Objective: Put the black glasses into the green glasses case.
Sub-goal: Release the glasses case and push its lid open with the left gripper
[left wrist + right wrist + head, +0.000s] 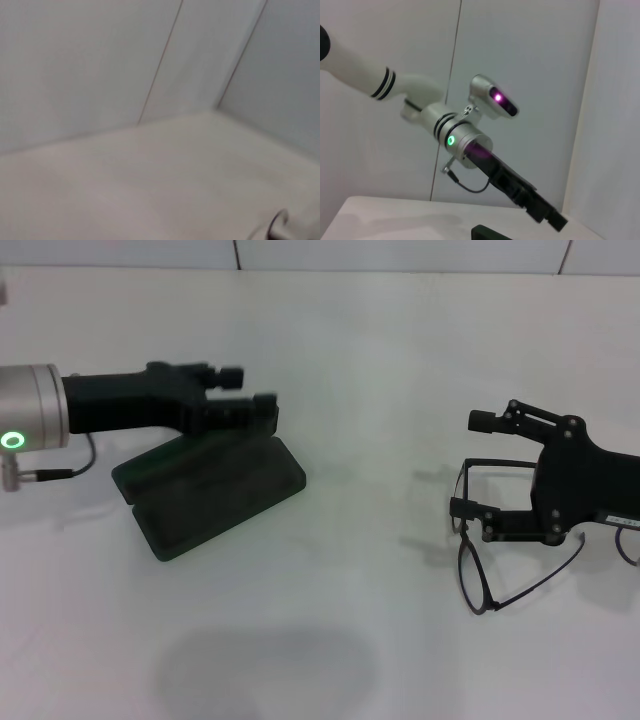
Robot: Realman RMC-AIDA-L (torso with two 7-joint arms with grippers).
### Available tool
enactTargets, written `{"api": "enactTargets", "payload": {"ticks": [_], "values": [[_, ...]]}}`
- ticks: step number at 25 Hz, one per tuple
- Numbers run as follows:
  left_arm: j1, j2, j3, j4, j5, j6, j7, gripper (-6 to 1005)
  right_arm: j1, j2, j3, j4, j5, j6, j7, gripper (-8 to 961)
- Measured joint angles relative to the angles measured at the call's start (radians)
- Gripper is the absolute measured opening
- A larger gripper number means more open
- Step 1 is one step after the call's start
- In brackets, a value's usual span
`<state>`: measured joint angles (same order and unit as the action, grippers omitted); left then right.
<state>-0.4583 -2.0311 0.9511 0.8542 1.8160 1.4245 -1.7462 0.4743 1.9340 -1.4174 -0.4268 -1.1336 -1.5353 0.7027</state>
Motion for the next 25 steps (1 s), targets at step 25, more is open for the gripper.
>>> {"api": "enactTargets", "payload": {"ticks": [25], "values": [[0.015, -0.057, -0.004, 0.205, 0.396, -0.069, -0.121, 705, -0.007, 0.000, -0.006, -0.002, -0.006, -0.007, -0.014, 871]]}}
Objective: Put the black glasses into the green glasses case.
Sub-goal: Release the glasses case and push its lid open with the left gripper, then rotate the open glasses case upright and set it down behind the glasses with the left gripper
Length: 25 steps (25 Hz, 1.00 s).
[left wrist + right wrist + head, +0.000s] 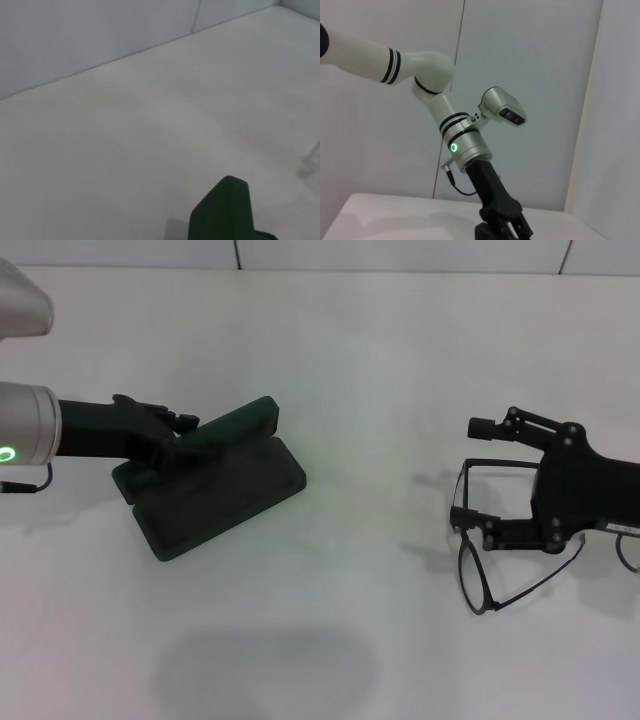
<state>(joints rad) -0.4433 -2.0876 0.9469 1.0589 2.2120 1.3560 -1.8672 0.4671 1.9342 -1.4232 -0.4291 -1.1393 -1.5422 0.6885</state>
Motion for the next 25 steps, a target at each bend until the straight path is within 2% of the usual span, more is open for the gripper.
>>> {"api": "enactTargets", "payload": {"ticks": [3, 6, 11, 13, 16, 17, 18, 25], "values": [[0.001, 0.002, 0.003, -0.001, 0.002, 0.000, -0.007, 697, 0.000, 0.002, 0.002, -0.006, -0.018, -0.013, -0.003, 871], [0.003, 0.002, 0.005, -0.001, 0.002, 0.000, 0.000, 504, 0.000, 0.003, 0.001, -0.020, -0.036, -0.021, -0.007, 870], [-0.002, 0.002, 0.007, 0.007, -0.007, 0.000, 0.015, 291, -0.001, 0.009, -0.002, -0.026, -0.046, -0.025, -0.014, 870], [-0.018, 0.002, 0.007, 0.006, -0.024, 0.000, 0.046, 264, -0.003, 0.011, -0.002, -0.026, -0.047, -0.025, -0.015, 870], [-0.068, 0.002, 0.007, -0.009, -0.030, -0.005, 0.105, 224, -0.006, 0.016, -0.002, -0.027, -0.056, -0.032, -0.016, 870], [-0.112, 0.002, 0.007, -0.032, -0.031, -0.024, 0.138, 210, -0.006, 0.017, -0.002, -0.027, -0.061, -0.034, -0.016, 870], [-0.112, 0.002, 0.007, -0.032, -0.031, -0.024, 0.138, 210, -0.007, 0.020, -0.001, -0.027, -0.067, -0.037, -0.017, 870], [-0.308, 0.003, 0.014, -0.186, -0.002, -0.069, 0.279, 210, -0.026, 0.038, -0.002, -0.027, -0.072, -0.039, -0.039, 870]]}}
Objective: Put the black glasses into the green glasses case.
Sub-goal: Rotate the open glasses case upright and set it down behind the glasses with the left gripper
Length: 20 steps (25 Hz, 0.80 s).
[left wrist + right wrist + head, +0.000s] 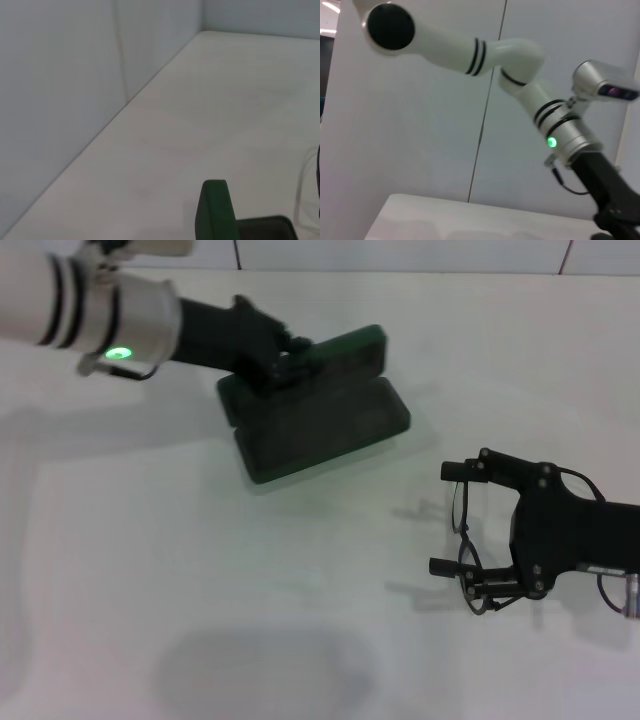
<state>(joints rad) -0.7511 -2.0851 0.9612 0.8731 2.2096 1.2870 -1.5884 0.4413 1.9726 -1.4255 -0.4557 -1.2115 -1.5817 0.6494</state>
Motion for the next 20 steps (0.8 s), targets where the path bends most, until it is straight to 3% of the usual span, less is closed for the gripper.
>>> {"api": "enactTargets", "payload": {"ticks": [4, 9, 20], "values": [[-0.061, -0.003, 0.097, -0.054, 0.010, -0.078, 0.034, 211, -0.020, 0.008, 0.002, 0.000, 0.000, 0.000, -0.013, 870], [-0.084, -0.003, 0.242, -0.081, 0.015, -0.157, 0.033, 210, -0.028, 0.014, 0.001, 0.009, 0.000, 0.000, -0.034, 870], [-0.112, 0.000, 0.250, -0.092, -0.044, -0.112, -0.087, 311, -0.034, 0.016, 0.005, 0.013, 0.000, 0.009, -0.039, 869]]}}
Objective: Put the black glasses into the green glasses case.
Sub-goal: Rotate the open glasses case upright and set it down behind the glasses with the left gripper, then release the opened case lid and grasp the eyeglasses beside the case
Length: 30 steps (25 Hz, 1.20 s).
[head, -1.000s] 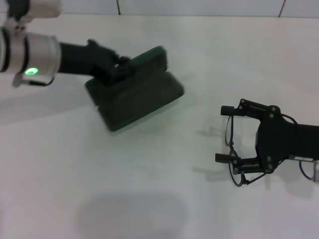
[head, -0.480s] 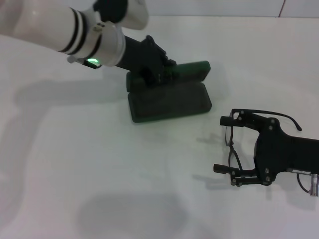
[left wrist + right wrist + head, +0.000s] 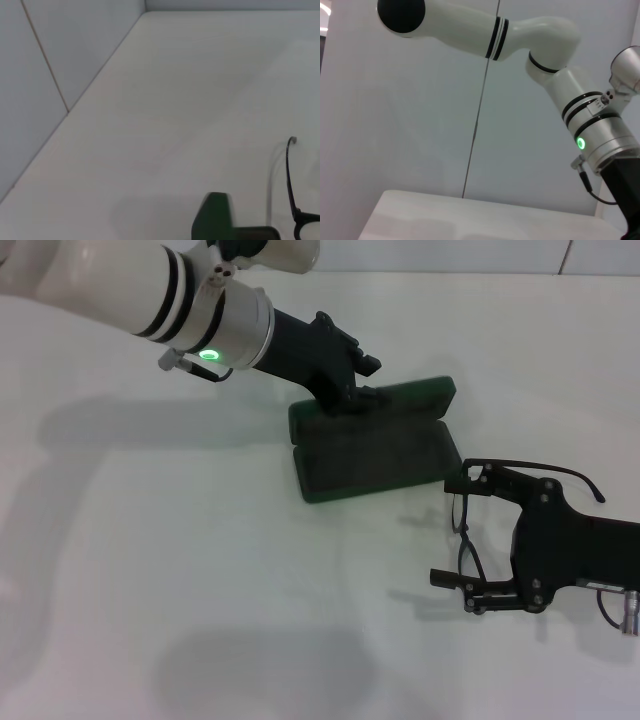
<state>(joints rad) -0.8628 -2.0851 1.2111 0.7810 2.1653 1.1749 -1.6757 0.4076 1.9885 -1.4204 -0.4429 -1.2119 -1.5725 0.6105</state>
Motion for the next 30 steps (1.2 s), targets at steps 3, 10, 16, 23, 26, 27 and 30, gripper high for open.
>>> {"api": "enactTargets", "payload": {"ticks": [3, 10, 16, 23, 26, 27, 30], "values": [[0.019, -0.002, -0.006, 0.002, -0.045, -0.001, 0.010, 364, -0.001, -0.003, 0.005, 0.000, 0.004, -0.001, 0.000, 869], [0.189, -0.004, -0.006, 0.005, -0.525, 0.003, 0.149, 515, 0.024, -0.017, 0.051, -0.151, -0.054, 0.045, 0.048, 869], [0.362, -0.009, 0.002, -0.017, -0.759, 0.012, 0.206, 715, 0.092, -0.040, 0.053, -0.463, -0.424, 0.169, 0.289, 869], [0.465, -0.007, 0.001, -0.128, -0.959, 0.105, 0.365, 893, 0.209, -0.001, 0.056, -0.810, -0.946, 0.079, 0.534, 869], [0.484, -0.005, -0.005, -0.153, -0.991, 0.140, 0.403, 893, 0.252, 0.028, 0.041, -0.853, -1.092, 0.014, 0.562, 869], [0.486, -0.004, -0.005, -0.157, -0.997, 0.145, 0.409, 893, 0.258, 0.031, 0.025, -0.857, -1.111, 0.012, 0.564, 869], [0.488, -0.004, -0.007, -0.160, -0.999, 0.150, 0.413, 893, 0.265, 0.032, -0.043, -0.863, -1.130, 0.030, 0.567, 868]]}}
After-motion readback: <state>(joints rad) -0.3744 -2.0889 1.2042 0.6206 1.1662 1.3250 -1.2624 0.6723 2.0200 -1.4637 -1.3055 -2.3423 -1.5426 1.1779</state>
